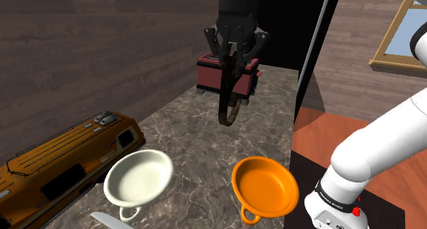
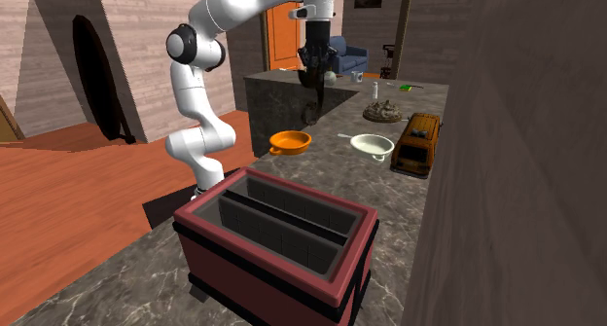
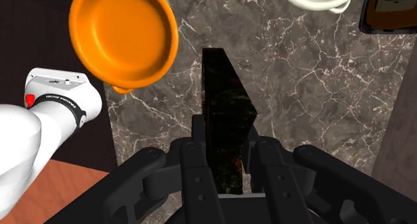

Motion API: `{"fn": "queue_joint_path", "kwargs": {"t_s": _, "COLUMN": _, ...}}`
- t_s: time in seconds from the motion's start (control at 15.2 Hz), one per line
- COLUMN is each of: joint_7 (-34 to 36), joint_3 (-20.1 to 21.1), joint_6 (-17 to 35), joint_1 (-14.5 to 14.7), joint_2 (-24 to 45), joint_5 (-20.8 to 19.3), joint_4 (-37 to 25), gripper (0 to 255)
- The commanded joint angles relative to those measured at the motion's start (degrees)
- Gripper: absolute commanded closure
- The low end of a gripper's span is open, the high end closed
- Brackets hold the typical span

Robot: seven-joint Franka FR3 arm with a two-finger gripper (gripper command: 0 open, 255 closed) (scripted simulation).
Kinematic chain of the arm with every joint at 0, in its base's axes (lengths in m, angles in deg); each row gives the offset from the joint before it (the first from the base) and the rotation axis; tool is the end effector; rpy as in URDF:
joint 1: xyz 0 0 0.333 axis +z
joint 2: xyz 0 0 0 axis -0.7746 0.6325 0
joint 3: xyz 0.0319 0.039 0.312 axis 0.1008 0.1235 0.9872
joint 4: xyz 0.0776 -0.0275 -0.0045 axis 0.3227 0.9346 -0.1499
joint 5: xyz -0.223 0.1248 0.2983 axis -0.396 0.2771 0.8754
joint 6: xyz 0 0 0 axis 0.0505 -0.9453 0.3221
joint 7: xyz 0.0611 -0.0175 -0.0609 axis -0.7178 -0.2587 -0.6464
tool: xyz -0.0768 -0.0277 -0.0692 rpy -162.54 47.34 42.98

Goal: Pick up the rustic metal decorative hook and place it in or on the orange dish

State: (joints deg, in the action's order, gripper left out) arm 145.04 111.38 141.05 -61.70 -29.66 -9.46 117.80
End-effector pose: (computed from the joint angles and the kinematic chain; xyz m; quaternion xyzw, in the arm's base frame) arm 0.3062 0.3136 0.7395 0.8114 -0.5844 -0.0016 0.0000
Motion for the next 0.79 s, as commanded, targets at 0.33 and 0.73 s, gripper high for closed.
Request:
{"fn": "queue_joint_path", "kwargs": {"t_s": 0.33, "joint_7": 2.8, "joint_3": -3.0, "joint_6": -5.3, "joint_1": 4.1, "joint_2": -10.5, "joint_5": 6.4, "joint_4": 3.4, "gripper": 255}}
{"fn": "queue_joint_path", "kwargs": {"t_s": 0.73, "joint_7": 5.7, "joint_3": -3.9, "joint_6": -8.4, "joint_1": 6.8, "joint_2": -15.9, "joint_5": 9.8, "joint_4": 4.7, "gripper": 255}}
